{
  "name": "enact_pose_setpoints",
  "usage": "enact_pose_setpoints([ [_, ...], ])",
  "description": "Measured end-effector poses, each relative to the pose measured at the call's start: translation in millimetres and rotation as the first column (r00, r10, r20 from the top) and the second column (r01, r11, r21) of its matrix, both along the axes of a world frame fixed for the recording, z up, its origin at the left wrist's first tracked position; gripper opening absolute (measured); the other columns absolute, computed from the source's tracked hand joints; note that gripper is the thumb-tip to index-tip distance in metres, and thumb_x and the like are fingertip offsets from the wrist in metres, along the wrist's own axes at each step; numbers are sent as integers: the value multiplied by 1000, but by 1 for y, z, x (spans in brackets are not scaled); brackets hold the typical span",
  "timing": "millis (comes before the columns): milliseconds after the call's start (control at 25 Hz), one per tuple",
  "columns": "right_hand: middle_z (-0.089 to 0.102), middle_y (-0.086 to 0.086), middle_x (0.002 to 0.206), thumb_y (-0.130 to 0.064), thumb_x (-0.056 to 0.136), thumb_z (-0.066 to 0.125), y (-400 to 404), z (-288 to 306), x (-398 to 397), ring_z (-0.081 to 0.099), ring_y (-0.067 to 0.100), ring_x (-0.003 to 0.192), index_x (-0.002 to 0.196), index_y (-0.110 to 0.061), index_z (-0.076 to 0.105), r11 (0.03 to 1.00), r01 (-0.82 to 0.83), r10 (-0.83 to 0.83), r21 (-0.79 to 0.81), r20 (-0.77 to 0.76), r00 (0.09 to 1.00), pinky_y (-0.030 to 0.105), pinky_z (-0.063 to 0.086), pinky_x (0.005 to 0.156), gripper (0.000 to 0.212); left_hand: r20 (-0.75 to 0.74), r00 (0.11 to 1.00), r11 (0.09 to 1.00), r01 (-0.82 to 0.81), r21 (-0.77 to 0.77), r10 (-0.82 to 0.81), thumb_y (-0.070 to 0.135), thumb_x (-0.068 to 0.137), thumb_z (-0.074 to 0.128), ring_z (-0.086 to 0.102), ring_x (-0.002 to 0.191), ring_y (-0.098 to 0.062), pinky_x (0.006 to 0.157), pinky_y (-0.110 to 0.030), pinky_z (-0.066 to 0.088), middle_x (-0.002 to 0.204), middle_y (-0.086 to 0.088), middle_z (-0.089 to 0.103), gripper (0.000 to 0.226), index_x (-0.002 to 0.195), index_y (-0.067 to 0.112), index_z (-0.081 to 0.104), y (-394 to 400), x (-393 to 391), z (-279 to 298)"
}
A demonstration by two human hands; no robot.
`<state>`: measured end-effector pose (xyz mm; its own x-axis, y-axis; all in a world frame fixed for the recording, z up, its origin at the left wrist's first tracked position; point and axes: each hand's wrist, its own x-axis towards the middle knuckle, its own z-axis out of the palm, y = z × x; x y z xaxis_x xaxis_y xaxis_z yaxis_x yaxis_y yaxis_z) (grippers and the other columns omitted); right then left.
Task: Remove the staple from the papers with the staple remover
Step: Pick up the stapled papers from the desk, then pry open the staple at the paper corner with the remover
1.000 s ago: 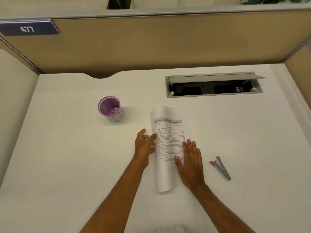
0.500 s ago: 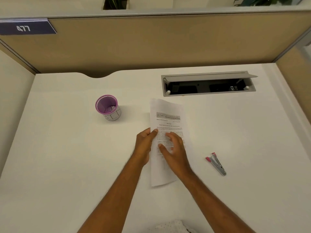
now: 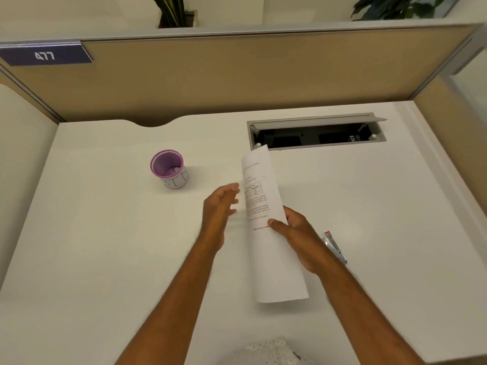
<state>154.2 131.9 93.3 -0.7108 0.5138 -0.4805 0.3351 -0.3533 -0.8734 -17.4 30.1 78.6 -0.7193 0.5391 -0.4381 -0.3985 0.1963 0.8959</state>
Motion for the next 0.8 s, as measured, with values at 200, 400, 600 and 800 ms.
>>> enact_pose_setpoints([
  [200,73,-1,130,-17,100,65,34,12,24,72,23,116,135,-22,62,971,-230,233,-58,33,972,41,57,98,35,-481,855,967,83,-243,-194,62,79,75,39,147,-19,115,-44,36,162,4,41,89,155,36,35,5,-40,14],
  [400,77,-4,115,-13,100,62,47,-23,20,75,19,103,119,-21,68,950,-300,257,87,328,909,35,61,89,21,-118,805,801,543,-252,-582,42,80,85,70,113,-26,87,-33,57,118,-3,75,52,125,20,71,14,-64,1],
  [600,65,-3,104,-15,95,64,36,-74,13,62,22,101,99,-24,63,783,-410,111,468,544,832,31,45,78,10,63,765,714,625,-314,-641,27,86,82,77,95,-34,87,-44,63,105,-13,81,34,112,5,77,16,-48,-40],
  [800,63,0,123,-15,90,72,23,-96,35,54,23,113,128,-19,60,660,-223,-143,717,412,900,39,47,98,40,79,787,725,597,-344,-612,27,89,79,77,95,-34,89,-47,62,107,-17,79,36,111,-1,74,15,-40,-62],
])
